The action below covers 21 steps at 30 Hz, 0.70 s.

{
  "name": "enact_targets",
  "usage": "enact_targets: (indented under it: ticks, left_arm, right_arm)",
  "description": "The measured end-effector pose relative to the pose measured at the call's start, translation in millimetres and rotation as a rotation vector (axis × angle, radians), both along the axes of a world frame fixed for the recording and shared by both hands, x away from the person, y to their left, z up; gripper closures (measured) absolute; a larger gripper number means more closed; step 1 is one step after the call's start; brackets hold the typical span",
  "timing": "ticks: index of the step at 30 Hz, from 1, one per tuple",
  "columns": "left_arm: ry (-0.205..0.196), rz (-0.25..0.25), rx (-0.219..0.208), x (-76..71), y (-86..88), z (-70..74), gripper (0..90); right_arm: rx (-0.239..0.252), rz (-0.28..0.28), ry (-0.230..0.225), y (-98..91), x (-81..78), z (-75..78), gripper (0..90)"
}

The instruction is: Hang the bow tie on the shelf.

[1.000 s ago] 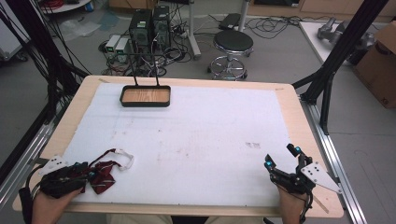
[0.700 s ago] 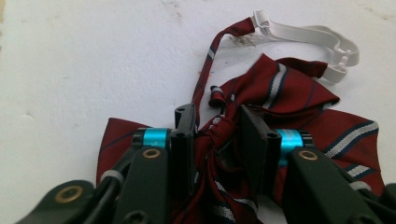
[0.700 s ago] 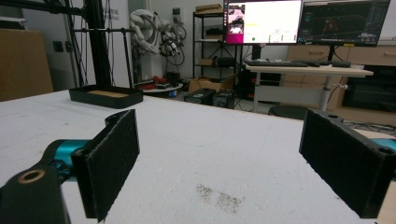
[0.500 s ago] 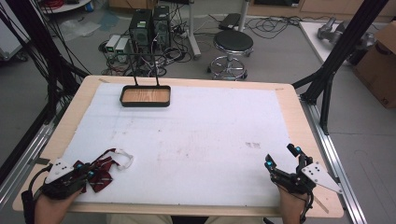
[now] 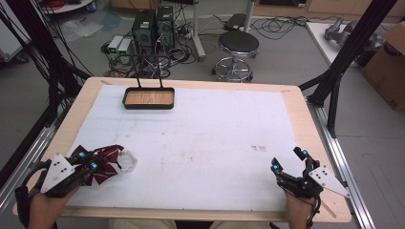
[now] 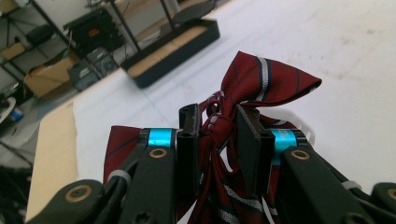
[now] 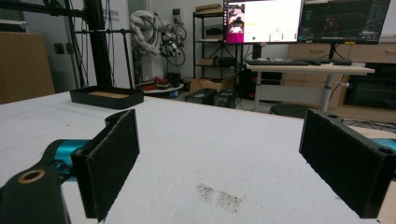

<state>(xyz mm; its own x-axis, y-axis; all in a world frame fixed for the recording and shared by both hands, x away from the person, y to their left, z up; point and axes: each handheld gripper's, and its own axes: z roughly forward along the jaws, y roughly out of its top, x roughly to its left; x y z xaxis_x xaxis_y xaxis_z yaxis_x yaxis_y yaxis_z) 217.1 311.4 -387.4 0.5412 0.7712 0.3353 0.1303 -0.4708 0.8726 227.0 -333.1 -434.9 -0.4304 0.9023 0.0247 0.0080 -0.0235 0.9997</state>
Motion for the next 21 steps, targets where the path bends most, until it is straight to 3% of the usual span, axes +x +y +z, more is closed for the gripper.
enact_targets:
  ticks: [6, 16, 21]
  left_arm:
    - [-0.045, -0.077, -0.037, 19.3, -5.9, 20.8, 70.7]
    - [-0.045, -0.221, -0.1, 71.1, -23.4, 46.5, 70.7]
    - [-0.052, -0.265, -0.122, 96.9, -29.5, 58.7, 70.7]
  right_arm:
    - [-0.004, 0.004, 0.002, 1.3, 0.8, -0.1, 11.1]
    - [-0.009, 0.009, 0.004, 1.2, 1.6, -1.5, 11.1]
    - [-0.007, 0.007, 0.007, 0.5, 2.3, -2.1, 11.1]
